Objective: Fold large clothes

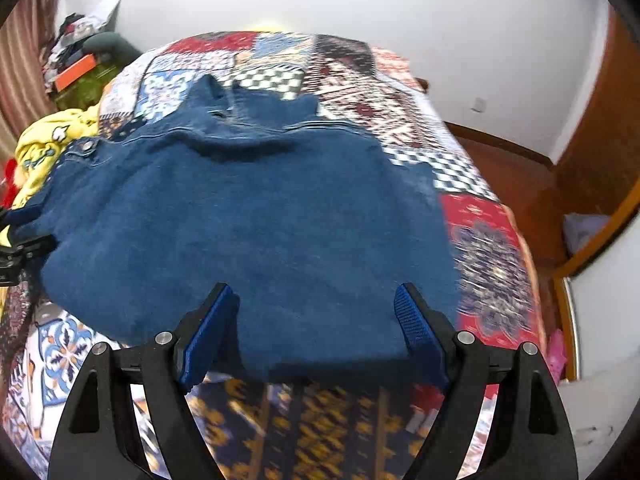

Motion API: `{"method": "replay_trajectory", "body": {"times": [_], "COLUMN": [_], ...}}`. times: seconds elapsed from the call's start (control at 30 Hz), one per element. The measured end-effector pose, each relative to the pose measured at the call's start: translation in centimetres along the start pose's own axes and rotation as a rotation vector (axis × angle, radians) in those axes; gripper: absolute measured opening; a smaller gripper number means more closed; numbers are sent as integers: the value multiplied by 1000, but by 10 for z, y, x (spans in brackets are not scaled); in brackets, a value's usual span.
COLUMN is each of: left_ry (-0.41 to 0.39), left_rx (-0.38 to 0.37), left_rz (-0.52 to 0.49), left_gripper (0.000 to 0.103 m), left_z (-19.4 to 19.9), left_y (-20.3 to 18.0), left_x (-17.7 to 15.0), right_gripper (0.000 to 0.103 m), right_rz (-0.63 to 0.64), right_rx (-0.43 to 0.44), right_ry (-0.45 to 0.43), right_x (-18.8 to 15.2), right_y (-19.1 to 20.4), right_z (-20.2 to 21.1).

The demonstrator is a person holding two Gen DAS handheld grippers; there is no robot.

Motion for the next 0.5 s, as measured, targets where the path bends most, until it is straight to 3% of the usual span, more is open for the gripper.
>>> {"method": "replay_trajectory", "body": {"times": [0.07, 0.17, 0.37, 0.43, 0.5], "left_ry": [-2, -13, 77, 112, 113], "left_rx": [-12, 49, 111, 67, -60], "left_rz": [36, 97, 249, 333, 444], "left_gripper": [98, 98, 97, 97, 97], "left_z": [7, 22, 25, 28, 34], "left_y": [10, 30, 77, 89, 93], "left_x": [-8, -21, -59, -68, -73], "right_gripper": [81, 81, 82, 82, 82], "right_rz": [-28, -99, -212, -227, -235], "right_rx": [-42, -48, -58, -58, -59], "right_ry": [15, 44, 95, 87, 69], "right_x": [-7, -22, -43, -45, -45], "right_y": [-9, -25, -45, -47, -46], "right_z": [4, 9, 21, 29, 39]}}
Point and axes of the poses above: each gripper's, at about its wrist camera, not at the fingertips, and z roughly against the way its jaws point, y to its left, x to its top, the point moved 7 cm from there along -z, roughly the way its jaws point, and after that the axes turned 4 degrees about x, right-handed, at the moved point
